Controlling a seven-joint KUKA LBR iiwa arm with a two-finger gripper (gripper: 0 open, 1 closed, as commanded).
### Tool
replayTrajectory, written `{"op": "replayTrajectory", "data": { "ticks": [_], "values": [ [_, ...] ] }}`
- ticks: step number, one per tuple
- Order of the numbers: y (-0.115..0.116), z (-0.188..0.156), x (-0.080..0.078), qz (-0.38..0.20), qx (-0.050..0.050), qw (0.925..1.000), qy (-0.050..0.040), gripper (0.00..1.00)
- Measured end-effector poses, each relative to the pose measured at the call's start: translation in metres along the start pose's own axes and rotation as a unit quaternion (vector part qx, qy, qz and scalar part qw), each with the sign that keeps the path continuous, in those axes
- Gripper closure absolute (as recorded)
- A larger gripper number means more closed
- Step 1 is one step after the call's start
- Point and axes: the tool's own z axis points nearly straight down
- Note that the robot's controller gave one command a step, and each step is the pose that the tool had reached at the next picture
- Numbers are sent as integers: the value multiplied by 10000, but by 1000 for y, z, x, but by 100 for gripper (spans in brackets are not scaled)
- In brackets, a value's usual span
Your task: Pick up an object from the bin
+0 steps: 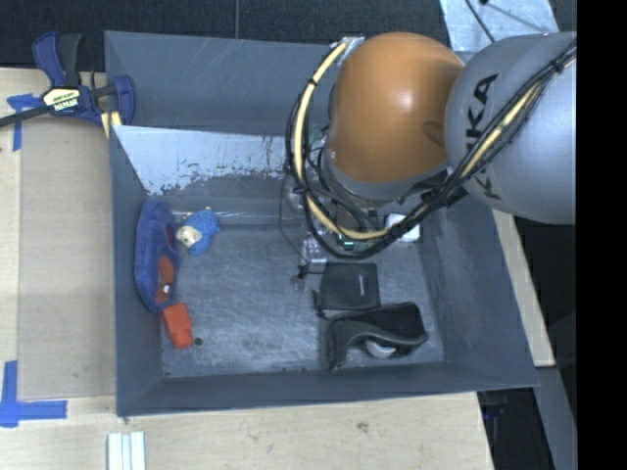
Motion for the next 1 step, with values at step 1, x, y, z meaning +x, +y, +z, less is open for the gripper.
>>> {"op": "replayTrajectory", "data": {
  "ticks": [1],
  "values": [
    [86, 117, 6, 730, -4, 9973, 11, 0]
  ]
}}
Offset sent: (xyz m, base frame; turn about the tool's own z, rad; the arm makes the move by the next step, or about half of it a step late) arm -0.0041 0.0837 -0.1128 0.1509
